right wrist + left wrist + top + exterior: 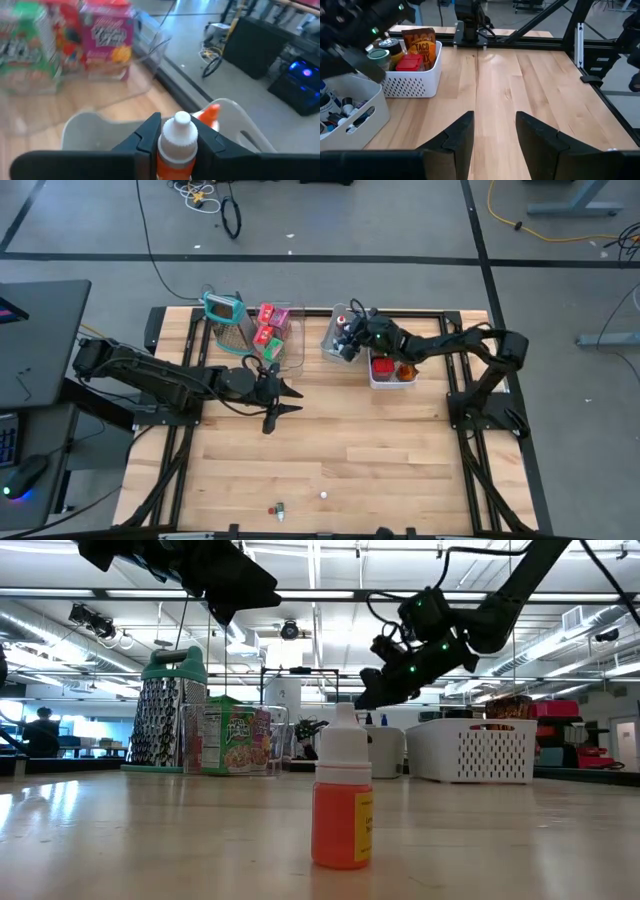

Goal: Pick & Place Kitchen Items
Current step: Put the top small orange food coloring bottle into the gray bin, then put the small orange food coloring bottle into the gray bin, then adjust the white bin, then adjust the gray bin, then put the small orange food coloring bottle into the gray bin

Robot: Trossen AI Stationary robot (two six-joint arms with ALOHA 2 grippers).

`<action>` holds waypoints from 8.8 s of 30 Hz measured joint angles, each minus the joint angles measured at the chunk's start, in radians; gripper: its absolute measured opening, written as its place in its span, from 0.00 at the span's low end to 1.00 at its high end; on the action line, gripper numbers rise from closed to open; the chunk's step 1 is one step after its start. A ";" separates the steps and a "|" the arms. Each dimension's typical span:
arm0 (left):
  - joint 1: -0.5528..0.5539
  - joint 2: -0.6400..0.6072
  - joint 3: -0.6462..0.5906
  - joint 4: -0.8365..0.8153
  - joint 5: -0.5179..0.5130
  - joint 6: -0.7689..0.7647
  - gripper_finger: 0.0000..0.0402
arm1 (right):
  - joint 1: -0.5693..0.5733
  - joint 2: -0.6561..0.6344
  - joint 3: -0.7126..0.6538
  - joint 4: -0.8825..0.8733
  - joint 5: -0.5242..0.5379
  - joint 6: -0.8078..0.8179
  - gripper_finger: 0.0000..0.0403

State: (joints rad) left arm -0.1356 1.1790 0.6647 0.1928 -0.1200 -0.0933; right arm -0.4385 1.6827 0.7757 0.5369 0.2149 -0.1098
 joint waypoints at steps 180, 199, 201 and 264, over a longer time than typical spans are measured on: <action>-0.068 0.000 0.000 -0.021 0.106 -0.049 0.38 | 0.333 0.047 0.341 -1.303 0.325 0.453 0.34; -0.068 0.000 0.000 -0.022 0.113 -0.094 0.38 | 0.020 0.047 0.215 -1.145 0.231 0.350 0.31; -0.068 0.000 0.000 -0.022 0.113 -0.094 0.38 | 0.020 0.047 0.215 -1.089 0.176 0.318 0.31; -0.068 0.001 0.000 -0.022 0.113 -0.083 0.38 | 0.056 0.119 0.216 -0.847 0.266 0.910 0.31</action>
State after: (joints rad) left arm -0.2039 1.1797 0.6643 0.1707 -0.0067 -0.1764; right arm -0.3820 1.8015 0.9916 -0.3101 0.4805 0.8000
